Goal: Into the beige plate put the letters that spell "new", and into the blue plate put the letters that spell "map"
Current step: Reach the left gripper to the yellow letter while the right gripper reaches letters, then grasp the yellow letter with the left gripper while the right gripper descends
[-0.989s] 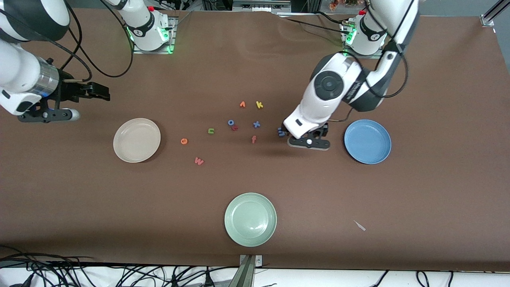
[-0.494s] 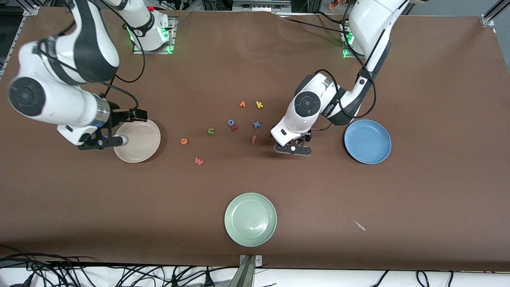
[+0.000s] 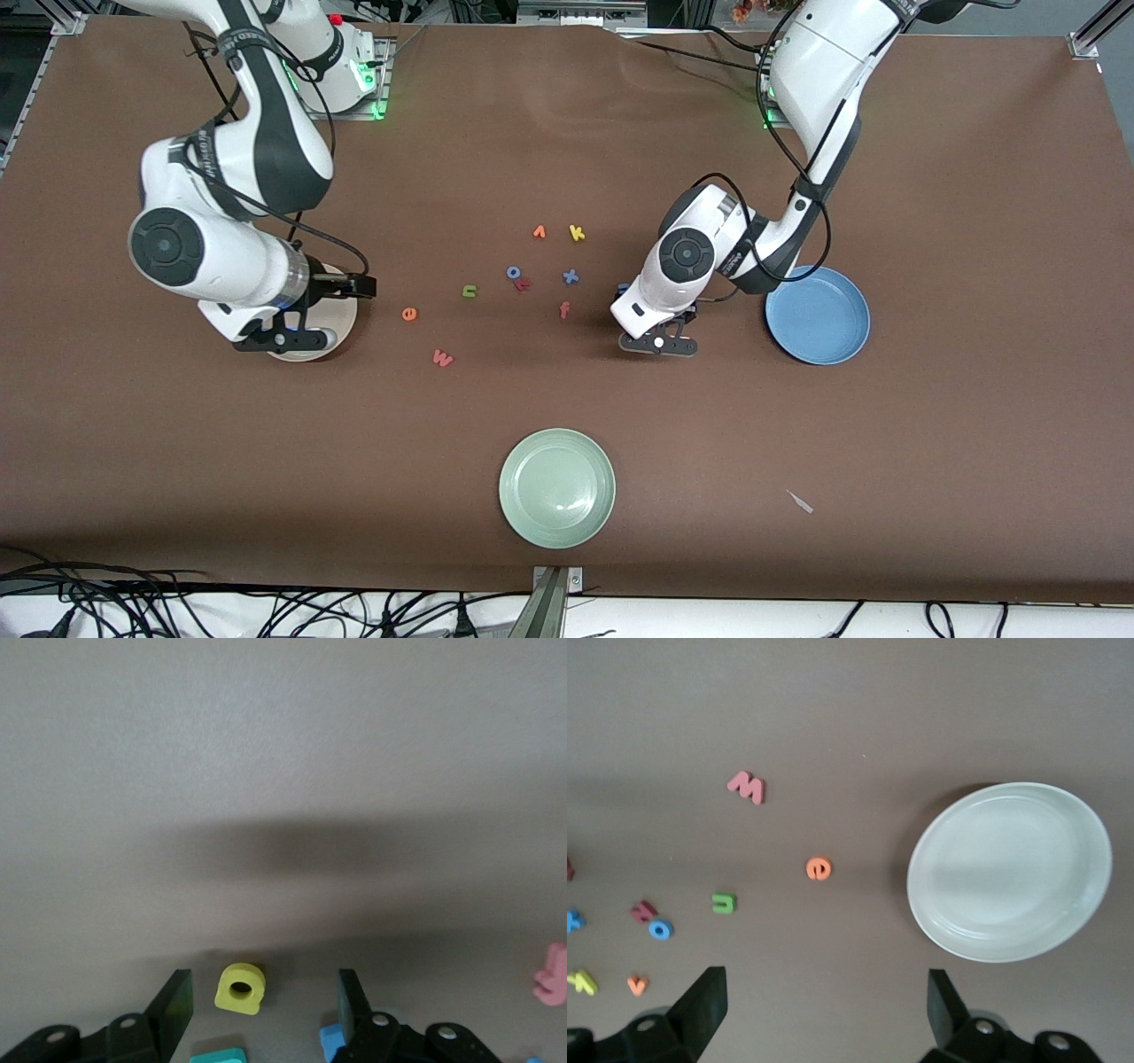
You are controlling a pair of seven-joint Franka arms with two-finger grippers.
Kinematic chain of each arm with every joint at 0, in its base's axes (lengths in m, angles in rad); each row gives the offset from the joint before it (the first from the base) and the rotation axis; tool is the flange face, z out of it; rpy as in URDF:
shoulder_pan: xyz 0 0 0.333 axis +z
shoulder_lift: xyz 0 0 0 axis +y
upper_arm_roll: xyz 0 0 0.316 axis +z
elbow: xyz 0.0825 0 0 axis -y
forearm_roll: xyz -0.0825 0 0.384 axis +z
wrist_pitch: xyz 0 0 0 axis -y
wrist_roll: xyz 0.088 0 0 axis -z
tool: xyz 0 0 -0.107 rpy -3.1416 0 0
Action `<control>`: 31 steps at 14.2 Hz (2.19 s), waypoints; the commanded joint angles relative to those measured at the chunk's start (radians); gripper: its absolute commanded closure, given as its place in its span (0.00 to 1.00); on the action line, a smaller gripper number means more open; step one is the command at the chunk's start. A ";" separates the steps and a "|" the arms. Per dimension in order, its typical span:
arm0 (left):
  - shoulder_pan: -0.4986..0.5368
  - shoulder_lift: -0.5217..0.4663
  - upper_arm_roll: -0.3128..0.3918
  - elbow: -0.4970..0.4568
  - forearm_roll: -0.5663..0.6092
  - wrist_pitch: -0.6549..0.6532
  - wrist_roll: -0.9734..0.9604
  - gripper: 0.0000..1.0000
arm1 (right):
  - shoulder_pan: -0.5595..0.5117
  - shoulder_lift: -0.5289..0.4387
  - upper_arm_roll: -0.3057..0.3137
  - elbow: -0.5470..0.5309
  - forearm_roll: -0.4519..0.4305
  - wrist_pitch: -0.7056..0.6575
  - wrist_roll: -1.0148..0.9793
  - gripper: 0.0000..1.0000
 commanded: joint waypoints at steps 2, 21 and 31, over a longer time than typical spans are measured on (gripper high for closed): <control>0.000 0.009 0.002 -0.003 0.021 0.002 0.007 0.26 | 0.038 -0.011 -0.002 -0.102 0.013 0.128 0.081 0.00; 0.004 0.020 0.002 -0.007 0.021 -0.023 0.005 0.80 | 0.100 0.135 -0.002 -0.379 0.004 0.671 0.124 0.01; 0.009 -0.069 0.190 0.014 0.021 -0.125 0.200 0.81 | 0.107 0.163 -0.002 -0.376 0.008 0.697 0.134 0.44</control>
